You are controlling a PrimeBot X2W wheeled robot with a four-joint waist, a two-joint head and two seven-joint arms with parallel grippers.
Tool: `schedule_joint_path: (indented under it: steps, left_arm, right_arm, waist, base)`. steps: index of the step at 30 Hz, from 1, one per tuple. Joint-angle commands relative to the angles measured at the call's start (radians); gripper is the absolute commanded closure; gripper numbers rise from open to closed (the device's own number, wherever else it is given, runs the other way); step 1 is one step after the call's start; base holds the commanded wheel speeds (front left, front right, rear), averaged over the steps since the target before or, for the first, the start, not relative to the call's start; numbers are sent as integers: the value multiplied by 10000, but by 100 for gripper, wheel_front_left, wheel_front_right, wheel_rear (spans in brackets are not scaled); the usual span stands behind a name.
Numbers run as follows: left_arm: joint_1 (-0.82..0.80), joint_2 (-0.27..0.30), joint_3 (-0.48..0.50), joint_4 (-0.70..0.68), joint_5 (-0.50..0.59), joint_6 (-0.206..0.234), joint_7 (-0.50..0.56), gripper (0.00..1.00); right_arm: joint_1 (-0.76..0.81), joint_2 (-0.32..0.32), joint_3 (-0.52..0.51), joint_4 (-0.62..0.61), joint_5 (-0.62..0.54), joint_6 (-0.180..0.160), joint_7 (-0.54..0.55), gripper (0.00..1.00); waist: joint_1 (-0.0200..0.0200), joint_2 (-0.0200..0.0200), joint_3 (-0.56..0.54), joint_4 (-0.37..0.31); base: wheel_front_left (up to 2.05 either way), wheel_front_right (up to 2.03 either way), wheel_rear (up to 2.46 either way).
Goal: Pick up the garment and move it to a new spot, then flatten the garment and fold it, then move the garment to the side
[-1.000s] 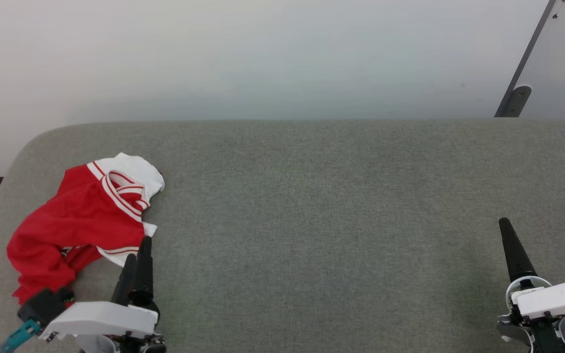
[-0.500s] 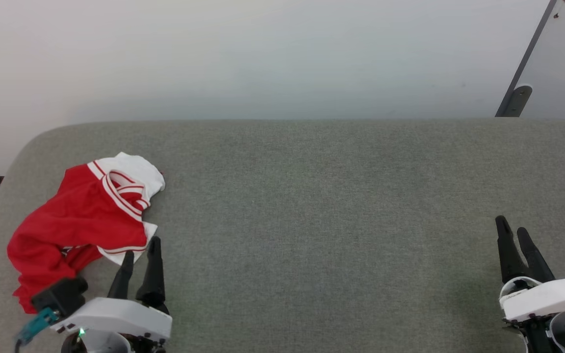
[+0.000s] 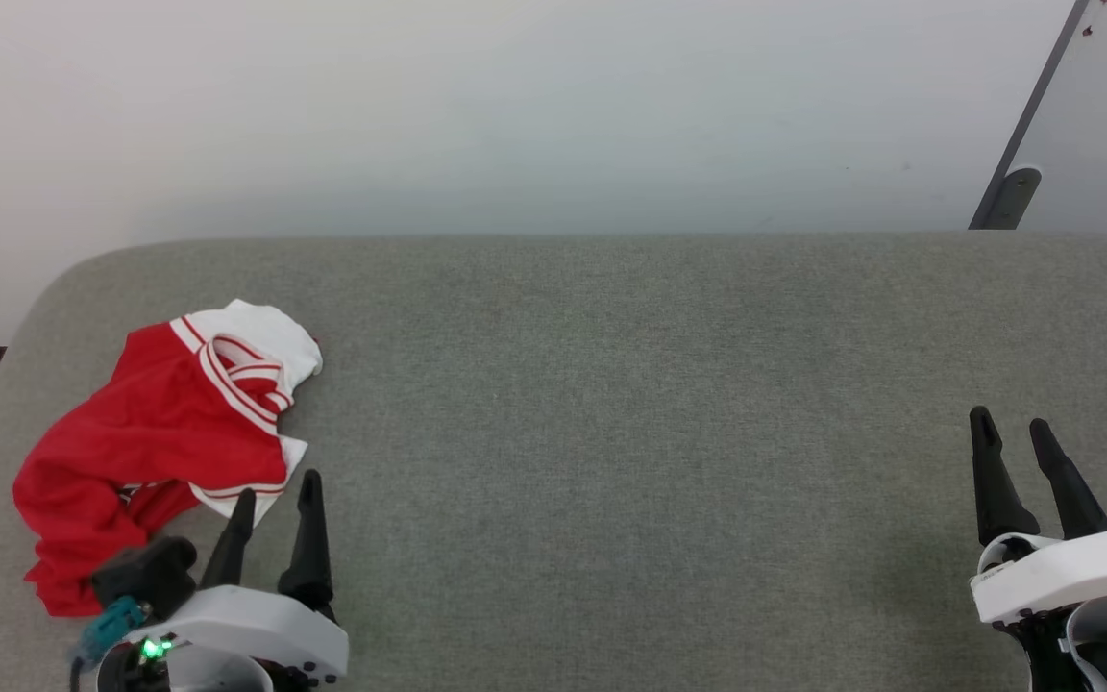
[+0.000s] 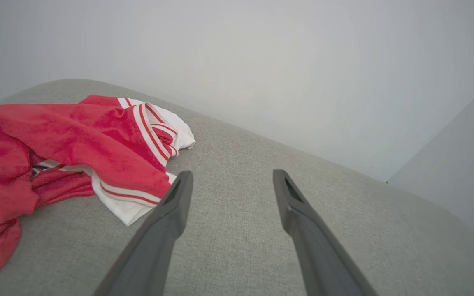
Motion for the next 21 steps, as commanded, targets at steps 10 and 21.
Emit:
schedule_joint_path:
  steps: [10,21]
  left_arm:
    - [-30,328,-394,-168,1205,327,-314,0]
    - [4,467,-655,-279,2101,516,-591,0]
  right_arm:
    - [-297,-120,30,-104,-1373,-6,-326,0]
    - [-346,-196,0,3,-2383,-7,-593,0]
  waist:
    - [0,0,-29,-12]
    - [0,0,-36,-32]
  base:
    - [0,0,0]
    - [0,0,0]
